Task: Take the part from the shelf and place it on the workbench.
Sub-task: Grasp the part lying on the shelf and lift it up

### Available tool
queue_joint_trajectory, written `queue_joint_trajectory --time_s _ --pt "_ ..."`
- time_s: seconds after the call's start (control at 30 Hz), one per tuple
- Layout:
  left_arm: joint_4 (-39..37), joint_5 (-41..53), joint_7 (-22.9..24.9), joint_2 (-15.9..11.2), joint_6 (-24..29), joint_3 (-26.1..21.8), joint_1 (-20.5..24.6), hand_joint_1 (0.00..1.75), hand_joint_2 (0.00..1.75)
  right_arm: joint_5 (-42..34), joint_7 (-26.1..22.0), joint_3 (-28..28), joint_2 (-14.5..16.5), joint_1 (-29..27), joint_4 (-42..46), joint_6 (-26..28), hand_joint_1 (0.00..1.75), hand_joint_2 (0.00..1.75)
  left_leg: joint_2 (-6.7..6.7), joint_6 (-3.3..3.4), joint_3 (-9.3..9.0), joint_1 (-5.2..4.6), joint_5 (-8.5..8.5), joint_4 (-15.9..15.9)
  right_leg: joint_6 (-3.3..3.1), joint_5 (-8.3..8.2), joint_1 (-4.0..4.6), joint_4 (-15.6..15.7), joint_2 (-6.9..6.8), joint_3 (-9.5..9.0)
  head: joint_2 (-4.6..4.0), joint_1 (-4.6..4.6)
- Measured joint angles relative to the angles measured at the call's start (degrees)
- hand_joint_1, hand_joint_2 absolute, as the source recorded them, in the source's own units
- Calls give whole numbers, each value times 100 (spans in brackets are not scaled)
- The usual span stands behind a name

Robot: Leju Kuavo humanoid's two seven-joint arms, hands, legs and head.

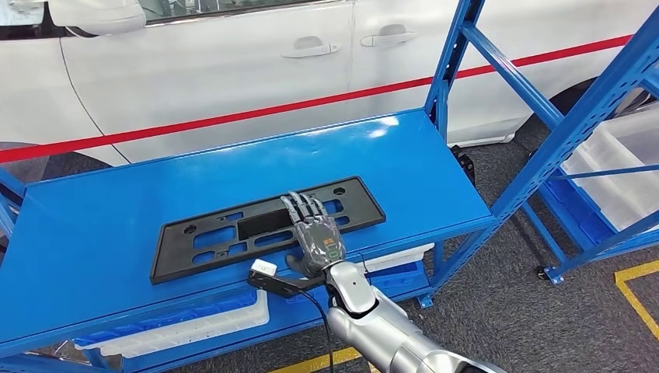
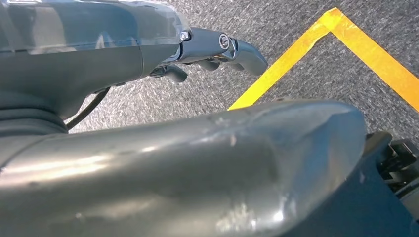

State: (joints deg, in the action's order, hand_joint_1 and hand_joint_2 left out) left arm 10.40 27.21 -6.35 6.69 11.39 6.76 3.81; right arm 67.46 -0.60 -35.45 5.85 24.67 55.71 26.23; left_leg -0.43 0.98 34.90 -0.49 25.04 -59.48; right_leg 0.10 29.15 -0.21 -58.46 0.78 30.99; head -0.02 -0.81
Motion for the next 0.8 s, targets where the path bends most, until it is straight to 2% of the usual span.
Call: queue_joint_trajectory --time_s 0.1,0.23,0.8 --pt "0 66 28 19 -20 17 23 0 0 119 118 -88 78 155 -178 -69 0 175 0 0 0 0 0 0 0 0 0 0 0 0 0 0" --pt "0 110 33 36 -50 25 51 0 0 154 201 -173 188 310 -411 -117 172 175 0 0 0 0 0 0 0 0 0 1 -1 0 0 0" --pt "0 130 -8 68 42 25 47 0 0 -337 -92 -250 250 366 -672 3 175 175 -1 0 -18 1 0 0 2 3 0 3 -4 -15 0 0"
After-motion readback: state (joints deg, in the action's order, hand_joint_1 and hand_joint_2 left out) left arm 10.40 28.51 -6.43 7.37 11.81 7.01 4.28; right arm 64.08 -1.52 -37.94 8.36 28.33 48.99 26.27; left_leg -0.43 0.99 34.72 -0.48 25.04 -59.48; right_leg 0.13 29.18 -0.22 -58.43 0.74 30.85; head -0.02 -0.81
